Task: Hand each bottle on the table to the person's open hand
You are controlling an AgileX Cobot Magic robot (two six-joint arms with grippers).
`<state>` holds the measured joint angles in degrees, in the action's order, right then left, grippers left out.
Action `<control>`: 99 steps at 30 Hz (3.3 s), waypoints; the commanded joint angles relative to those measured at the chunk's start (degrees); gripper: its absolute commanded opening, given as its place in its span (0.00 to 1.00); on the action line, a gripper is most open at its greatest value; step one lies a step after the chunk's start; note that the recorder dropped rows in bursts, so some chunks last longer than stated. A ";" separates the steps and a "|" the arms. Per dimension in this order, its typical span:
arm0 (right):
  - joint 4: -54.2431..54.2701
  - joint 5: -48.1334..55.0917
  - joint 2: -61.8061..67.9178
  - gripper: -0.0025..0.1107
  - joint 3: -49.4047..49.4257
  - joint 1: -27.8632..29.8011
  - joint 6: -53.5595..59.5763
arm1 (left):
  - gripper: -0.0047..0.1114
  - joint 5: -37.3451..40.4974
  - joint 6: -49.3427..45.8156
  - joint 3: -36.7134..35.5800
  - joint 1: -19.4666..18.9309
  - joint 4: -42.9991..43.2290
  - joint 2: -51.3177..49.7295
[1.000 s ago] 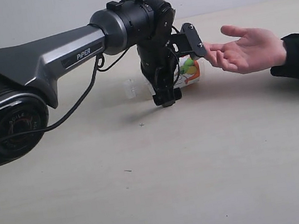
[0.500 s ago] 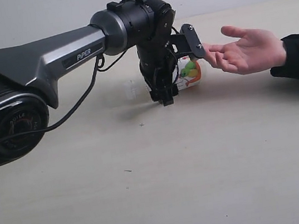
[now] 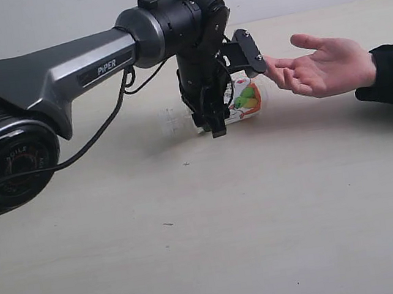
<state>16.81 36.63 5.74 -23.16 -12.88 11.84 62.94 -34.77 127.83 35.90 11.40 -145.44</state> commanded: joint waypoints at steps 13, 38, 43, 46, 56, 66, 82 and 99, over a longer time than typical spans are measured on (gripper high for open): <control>-0.33 -0.83 -0.29 0.02 0.17 0.19 0.21 | 0.04 5.66 27.26 0.30 0.15 -2.86 16.65; -0.33 -0.83 -0.29 0.02 0.17 0.19 0.21 | 0.04 0.15 72.48 3.57 6.80 -8.70 15.79; -0.33 -0.83 -0.29 0.02 0.17 0.19 0.21 | 0.04 -3.74 74.16 3.57 8.65 -8.88 15.79; -0.33 -0.83 -0.29 0.02 0.17 0.19 0.21 | 0.04 -4.43 74.57 3.57 9.05 -9.01 15.08; -0.33 -0.83 -0.29 0.02 0.17 0.19 0.21 | 0.04 -19.29 74.77 3.57 9.34 -15.11 8.77; -0.33 -0.83 -0.29 0.02 0.17 0.19 0.21 | 0.04 -24.17 76.92 3.57 7.55 -15.69 3.50; -0.33 -0.83 -0.29 0.02 0.17 0.19 0.21 | 0.25 -20.85 78.49 3.57 7.55 -17.02 2.15; -0.33 -0.83 -0.29 0.02 0.17 0.19 0.21 | 0.75 -19.35 70.77 3.57 7.55 -22.71 2.15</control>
<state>16.81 36.63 5.74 -23.16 -12.88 11.84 43.43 37.32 131.13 43.43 -10.60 -143.64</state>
